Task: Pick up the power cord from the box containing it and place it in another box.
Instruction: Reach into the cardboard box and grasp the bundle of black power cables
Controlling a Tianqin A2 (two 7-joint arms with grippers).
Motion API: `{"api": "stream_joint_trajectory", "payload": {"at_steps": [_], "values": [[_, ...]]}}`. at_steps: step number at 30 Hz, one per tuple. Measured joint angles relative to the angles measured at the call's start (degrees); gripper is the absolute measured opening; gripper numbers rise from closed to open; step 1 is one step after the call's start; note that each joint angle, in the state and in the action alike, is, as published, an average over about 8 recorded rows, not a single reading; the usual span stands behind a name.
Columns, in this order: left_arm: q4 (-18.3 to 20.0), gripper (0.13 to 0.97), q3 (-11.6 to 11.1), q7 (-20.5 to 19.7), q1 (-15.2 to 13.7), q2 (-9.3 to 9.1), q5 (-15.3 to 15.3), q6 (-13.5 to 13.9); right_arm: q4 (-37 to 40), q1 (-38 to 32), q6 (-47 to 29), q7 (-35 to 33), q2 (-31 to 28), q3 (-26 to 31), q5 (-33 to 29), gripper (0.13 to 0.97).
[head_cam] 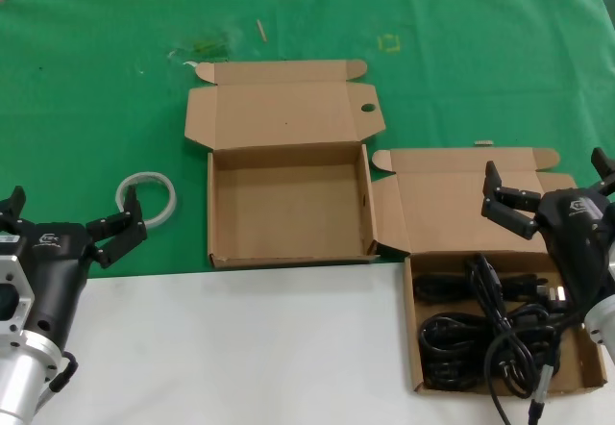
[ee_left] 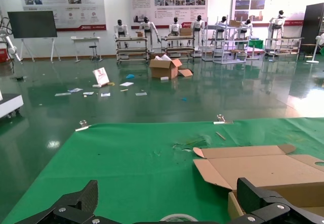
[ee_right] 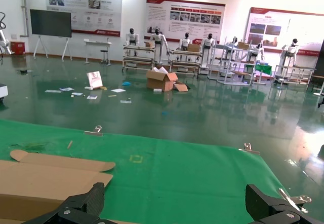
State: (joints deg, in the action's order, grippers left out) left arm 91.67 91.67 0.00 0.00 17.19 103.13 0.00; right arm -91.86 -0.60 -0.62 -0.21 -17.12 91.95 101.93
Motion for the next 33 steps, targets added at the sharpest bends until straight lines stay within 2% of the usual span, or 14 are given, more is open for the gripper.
{"api": "stream_joint_trajectory", "payload": {"at_steps": [10,15,19,24,28,33], "values": [[0.00,0.966,0.00,0.00,0.00,0.00,0.00,0.00,-0.03,0.01,0.04,0.00,-0.02,0.03,0.03,0.966],[0.00,0.964,0.00,0.00,0.00,0.00,0.00,0.00,-1.88,0.55,2.58,0.07,-2.60,2.46,2.48,0.966],[0.00,0.958,0.00,0.00,0.00,0.00,0.00,0.00,-5.91,2.44,7.21,-0.04,-8.48,7.13,8.94,0.966],[0.00,0.943,0.00,0.00,0.00,0.00,0.00,0.00,-11.67,7.81,12.83,1.02,-17.84,12.62,20.10,0.966],[0.00,0.906,0.00,0.00,0.00,0.00,0.00,0.00,-14.14,13.52,15.02,3.36,-23.72,14.28,26.93,0.966],[0.00,0.860,0.00,0.00,0.00,0.00,0.00,0.00,-14.16,18.77,15.31,6.04,-28.28,14.94,31.55,0.965]]}}
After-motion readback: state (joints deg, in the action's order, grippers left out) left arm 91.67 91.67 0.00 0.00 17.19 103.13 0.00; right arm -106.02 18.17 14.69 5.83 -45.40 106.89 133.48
